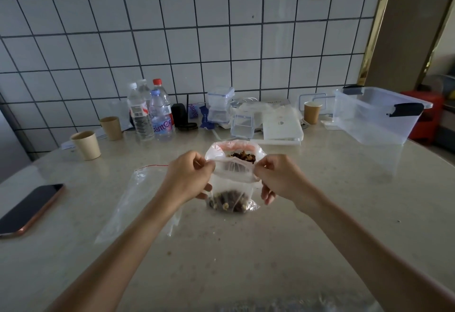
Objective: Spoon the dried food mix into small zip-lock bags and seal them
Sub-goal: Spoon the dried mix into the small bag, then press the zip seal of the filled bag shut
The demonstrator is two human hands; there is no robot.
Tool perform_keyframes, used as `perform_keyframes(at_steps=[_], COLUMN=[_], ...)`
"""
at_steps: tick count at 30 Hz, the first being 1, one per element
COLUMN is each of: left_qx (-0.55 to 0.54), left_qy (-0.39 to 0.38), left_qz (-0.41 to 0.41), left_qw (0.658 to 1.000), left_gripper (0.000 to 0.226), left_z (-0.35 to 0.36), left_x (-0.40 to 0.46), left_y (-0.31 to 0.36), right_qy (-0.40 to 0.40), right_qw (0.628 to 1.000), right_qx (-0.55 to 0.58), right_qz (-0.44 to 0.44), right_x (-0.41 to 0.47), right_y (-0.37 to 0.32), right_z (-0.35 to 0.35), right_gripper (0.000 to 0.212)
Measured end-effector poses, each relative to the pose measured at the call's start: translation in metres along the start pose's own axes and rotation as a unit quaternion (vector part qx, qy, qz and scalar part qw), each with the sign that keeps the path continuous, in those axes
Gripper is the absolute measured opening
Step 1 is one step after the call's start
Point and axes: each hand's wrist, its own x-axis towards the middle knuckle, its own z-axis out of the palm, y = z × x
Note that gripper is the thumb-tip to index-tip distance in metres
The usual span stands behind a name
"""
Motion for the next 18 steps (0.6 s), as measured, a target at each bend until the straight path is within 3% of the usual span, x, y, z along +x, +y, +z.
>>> perform_keyframes(at_steps=[3,7,10,18], left_qx=[-0.186,-0.355,-0.405,-0.362], left_qy=[-0.126,-0.181,-0.196,-0.195], left_qz=[-0.136,-0.165,-0.174,-0.106], left_qw=[0.965,0.902,0.876,0.905], left_gripper=[0.034,0.040,0.046,0.020], left_z=[-0.006,-0.011,-0.009,-0.003], left_x=[-0.001,0.000,-0.001,-0.001], left_y=[0.003,-0.005,-0.008,-0.003], right_qy=[-0.085,-0.116,-0.115,0.053], right_qw=[0.983,0.956,0.952,0.988], right_qx=[0.127,0.247,0.266,0.142], right_qz=[0.100,0.107,0.099,-0.026], right_x=[-0.003,-0.002,0.000,0.006], right_y=[0.004,0.012,0.013,0.006], right_z=[-0.006,-0.009,-0.007,0.004], right_gripper=[0.021,0.021,0.015,0.016])
